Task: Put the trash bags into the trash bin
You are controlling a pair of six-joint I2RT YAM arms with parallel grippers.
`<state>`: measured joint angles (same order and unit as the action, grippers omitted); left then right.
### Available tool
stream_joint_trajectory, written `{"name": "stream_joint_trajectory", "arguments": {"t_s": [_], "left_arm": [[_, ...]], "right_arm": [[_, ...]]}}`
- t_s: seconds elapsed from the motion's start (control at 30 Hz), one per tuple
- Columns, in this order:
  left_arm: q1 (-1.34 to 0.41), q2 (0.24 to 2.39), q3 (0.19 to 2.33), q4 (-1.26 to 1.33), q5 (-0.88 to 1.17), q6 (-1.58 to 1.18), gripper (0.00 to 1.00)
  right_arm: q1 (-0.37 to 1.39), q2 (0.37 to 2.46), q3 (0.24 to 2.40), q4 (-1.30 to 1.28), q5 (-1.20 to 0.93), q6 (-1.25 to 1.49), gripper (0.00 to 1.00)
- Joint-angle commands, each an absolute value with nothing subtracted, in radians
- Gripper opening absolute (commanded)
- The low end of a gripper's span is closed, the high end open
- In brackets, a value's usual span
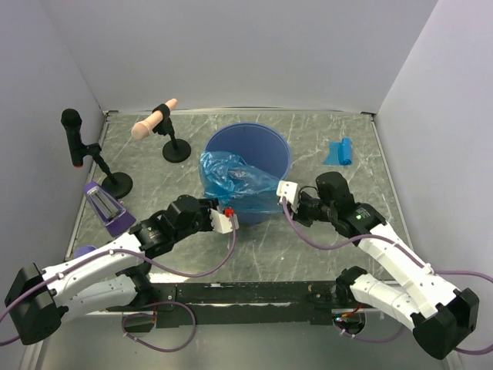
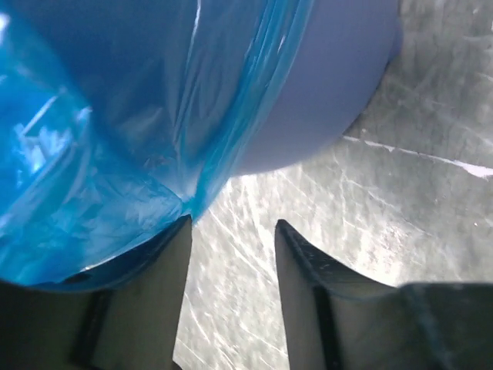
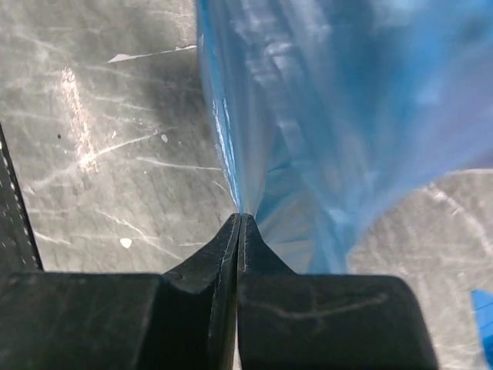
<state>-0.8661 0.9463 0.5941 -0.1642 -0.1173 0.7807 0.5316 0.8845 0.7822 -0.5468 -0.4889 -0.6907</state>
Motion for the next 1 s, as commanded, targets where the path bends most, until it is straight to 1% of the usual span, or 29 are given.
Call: {"name": "stream_joint_trajectory", "arguments": {"t_s": [0.0,0.07,0.13,0.2,0.27,0.3,0.33,0.37,0.4,0.43,0.47,0.5,0.6,0.7,0.83,0.97], "left_arm": [[-0.862,0.913,0.639,-0.133,-0.157,0.675,0.53],[-0.859,0.881,0.714,-0.222,-0.080,0.600,0.54],[-0.856,0.792,0.785,-0.308,0.103,0.571,0.55],[-0.856,0.714,0.830,-0.354,0.216,0.563,0.55],[-0.856,0.667,0.857,-0.380,0.215,0.540,0.54],[-0.856,0.661,0.868,-0.400,0.172,0.535,0.52],[-0.857,0.655,0.870,-0.409,0.114,0.522,0.50],[-0.857,0.653,0.868,-0.407,0.042,0.511,0.48],[-0.857,0.653,0.862,-0.393,0.003,0.502,0.47],[-0.857,0.652,0.855,-0.371,-0.049,0.493,0.50],[-0.857,0.655,0.850,-0.353,-0.052,0.470,0.56],[-0.856,0.661,0.857,-0.354,-0.025,0.459,0.60],[-0.857,0.701,0.888,-0.360,0.078,0.402,0.66],[-0.856,0.724,0.879,-0.354,0.115,0.414,0.68],[-0.856,0.788,0.879,-0.311,0.057,0.416,0.67],[-0.856,0.819,0.870,-0.259,0.008,0.400,0.54]], "right_arm": [[0.528,0.888,0.795,-0.462,-0.477,-0.580,0.00],[0.528,0.850,0.824,-0.512,-0.500,-0.586,0.00],[0.528,0.806,0.868,-0.580,-0.517,-0.575,0.00],[0.528,0.749,0.925,-0.642,-0.537,-0.569,0.03],[0.528,0.686,0.957,-0.669,-0.531,-0.562,0.06],[0.528,0.661,0.960,-0.660,-0.514,-0.549,0.09],[0.528,0.634,0.960,-0.640,-0.499,-0.534,0.14],[0.526,0.615,0.956,-0.621,-0.476,-0.526,0.23],[0.528,0.606,0.947,-0.595,-0.457,-0.522,0.35],[0.526,0.603,0.936,-0.568,-0.448,-0.522,0.43],[0.528,0.609,0.925,-0.554,-0.437,-0.515,0.46],[0.528,0.621,0.923,-0.543,-0.437,-0.512,0.49],[0.528,0.676,0.927,-0.535,-0.469,-0.521,0.57],[0.528,0.727,0.930,-0.522,-0.485,-0.529,0.59],[0.528,0.762,0.917,-0.439,-0.419,-0.520,0.59],[0.528,0.802,0.905,-0.413,-0.354,-0.544,0.56]]}}
